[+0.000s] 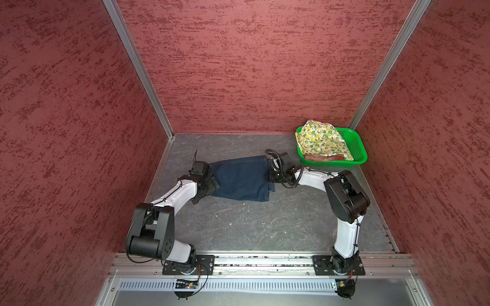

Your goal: Fold and stack the skirts

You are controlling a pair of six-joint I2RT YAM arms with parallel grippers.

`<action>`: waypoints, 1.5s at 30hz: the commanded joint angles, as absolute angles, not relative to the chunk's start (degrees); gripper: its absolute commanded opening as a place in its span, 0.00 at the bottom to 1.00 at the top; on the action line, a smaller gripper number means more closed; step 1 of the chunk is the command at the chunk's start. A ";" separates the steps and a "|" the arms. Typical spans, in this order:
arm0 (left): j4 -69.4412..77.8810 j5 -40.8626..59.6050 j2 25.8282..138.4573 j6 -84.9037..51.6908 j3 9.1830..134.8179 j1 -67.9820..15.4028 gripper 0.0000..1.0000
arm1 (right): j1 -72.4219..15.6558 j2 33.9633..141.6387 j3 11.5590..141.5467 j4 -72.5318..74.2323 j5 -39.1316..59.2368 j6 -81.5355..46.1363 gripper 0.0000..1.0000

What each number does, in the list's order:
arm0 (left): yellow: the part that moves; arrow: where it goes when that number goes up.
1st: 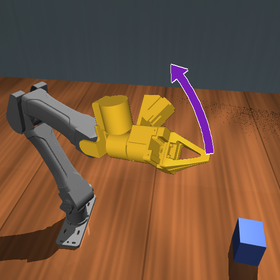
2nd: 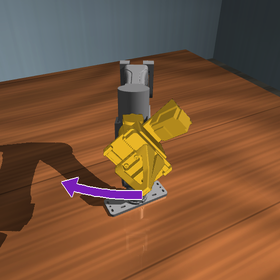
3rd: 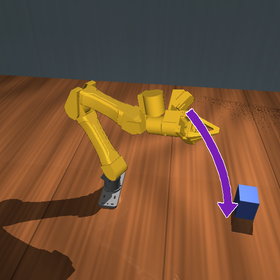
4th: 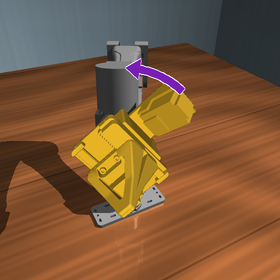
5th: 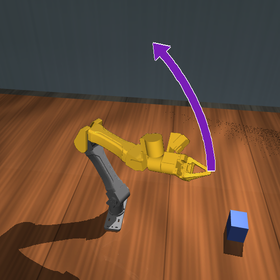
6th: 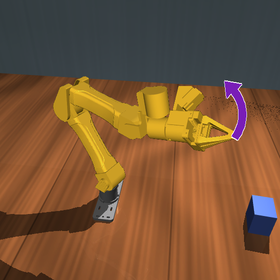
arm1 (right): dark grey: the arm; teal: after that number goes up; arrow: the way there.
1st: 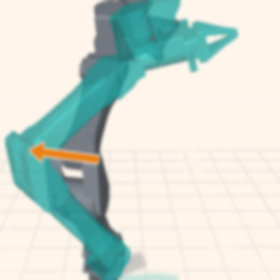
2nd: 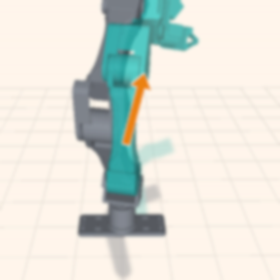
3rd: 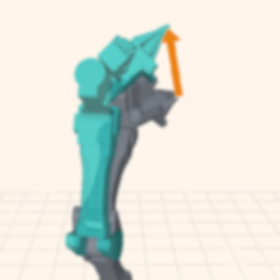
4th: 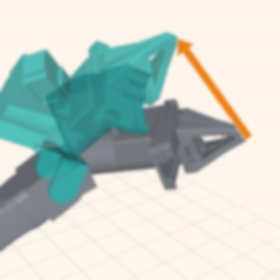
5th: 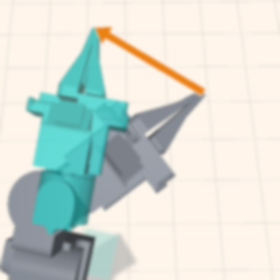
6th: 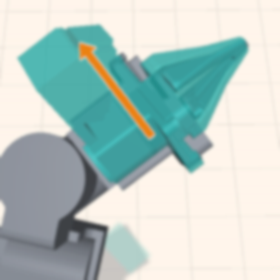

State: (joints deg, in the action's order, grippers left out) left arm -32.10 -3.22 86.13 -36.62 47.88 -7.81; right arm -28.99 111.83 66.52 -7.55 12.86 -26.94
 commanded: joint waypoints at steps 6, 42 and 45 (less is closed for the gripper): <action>-27.92 -3.68 100.28 -35.88 58.86 -8.11 1.00 | -37.57 102.05 51.69 8.65 17.07 -41.76 0.18; -28.66 4.19 111.56 -20.70 85.87 -22.14 1.00 | -25.98 71.84 34.46 -3.89 3.20 -40.71 0.76; -28.65 -0.53 106.25 -19.18 81.59 -24.36 1.00 | -24.43 69.13 32.17 -4.30 3.52 -41.77 0.76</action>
State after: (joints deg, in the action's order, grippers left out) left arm -28.88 4.40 111.61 -22.04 83.72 -22.24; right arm -25.82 71.61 33.45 -3.46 4.64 -40.14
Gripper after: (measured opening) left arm 0.996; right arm 0.758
